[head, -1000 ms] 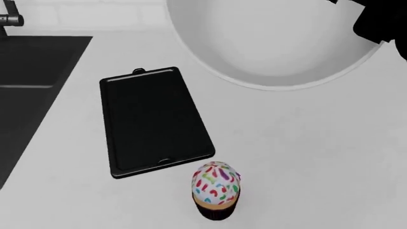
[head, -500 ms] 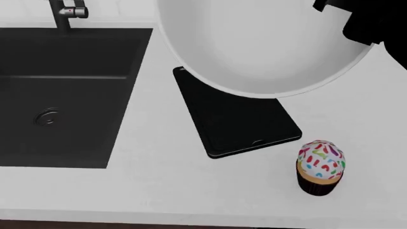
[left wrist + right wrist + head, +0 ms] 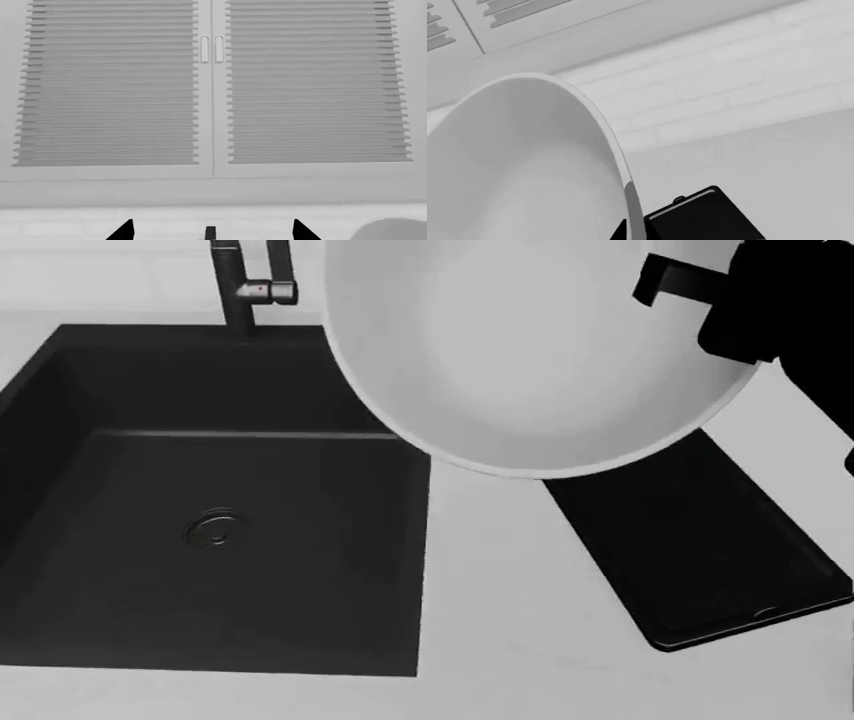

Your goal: Move the fresh-baked cupcake off the tray onto the counter, and place the bowl used for mixing into the sink.

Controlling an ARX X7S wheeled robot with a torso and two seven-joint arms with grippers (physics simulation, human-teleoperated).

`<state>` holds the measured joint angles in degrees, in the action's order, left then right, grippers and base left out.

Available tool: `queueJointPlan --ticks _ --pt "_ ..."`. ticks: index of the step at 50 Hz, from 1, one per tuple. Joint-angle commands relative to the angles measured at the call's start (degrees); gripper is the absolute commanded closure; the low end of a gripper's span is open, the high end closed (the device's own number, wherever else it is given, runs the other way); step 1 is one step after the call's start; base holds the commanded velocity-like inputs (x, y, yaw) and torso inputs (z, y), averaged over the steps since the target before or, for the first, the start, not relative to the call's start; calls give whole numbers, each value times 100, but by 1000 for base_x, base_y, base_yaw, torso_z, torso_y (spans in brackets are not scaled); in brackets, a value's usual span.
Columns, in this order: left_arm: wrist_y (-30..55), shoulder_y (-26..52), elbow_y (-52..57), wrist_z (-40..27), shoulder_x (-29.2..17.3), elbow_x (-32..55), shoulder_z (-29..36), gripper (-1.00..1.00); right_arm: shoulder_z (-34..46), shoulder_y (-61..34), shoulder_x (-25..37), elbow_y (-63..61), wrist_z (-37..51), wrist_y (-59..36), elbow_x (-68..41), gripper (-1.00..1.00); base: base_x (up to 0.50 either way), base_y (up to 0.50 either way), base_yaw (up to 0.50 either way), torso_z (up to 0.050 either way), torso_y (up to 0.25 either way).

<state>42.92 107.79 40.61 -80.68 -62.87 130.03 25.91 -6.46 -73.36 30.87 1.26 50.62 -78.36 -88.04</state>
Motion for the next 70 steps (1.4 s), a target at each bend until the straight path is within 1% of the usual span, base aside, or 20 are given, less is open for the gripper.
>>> queueJointPlan --ticks 1,16,25,28,30,40,46,48,58,65,70 --pt "32 96 -23 -12 19 30 47 -100 99 68 51 -9 -213 98 138 100 305 480 0 0 0" --pt "-51 -4 30 19 -15 -10 52 -100 97 161 79 -40 -177 208 77 100 481 219 0 0 0" --pt "-21 68 -32 24 19 -11 95 -100 64 224 132 -76 -85 234 -20 100 293 471 0 0 2" --pt "-113 -208 76 121 50 -282 77 -100 43 269 171 -89 -63 251 -32 100 188 500 0 0 0" --pt "-137 -206 114 93 55 -269 82 -100 6 291 175 -115 -23 283 -61 100 217 465 0 0 0" --pt "-105 -66 59 45 34 -169 138 -100 -50 447 148 54 190 266 -363 100 0 0 0 0 1" --pt "-111 -5 64 32 3 -101 146 -100 -178 1016 183 170 493 262 -617 100 0 0 0 0 0" --pt "-125 9 77 41 -1 -81 138 -100 -173 1151 182 121 458 283 -574 100 0 0 0 0 0" --pt "-150 70 112 4 -9 -8 157 -100 -134 1565 63 130 552 297 -750 100 0 0 0 0 0" --pt "-171 -2 103 41 -62 -65 166 -100 222 1665 -93 357 269 155 -615 100 0 0 0 0 0" --pt "-175 43 96 33 -77 -34 174 -100 703 1459 -183 776 -343 139 -46 100 0 0 0 0 0"
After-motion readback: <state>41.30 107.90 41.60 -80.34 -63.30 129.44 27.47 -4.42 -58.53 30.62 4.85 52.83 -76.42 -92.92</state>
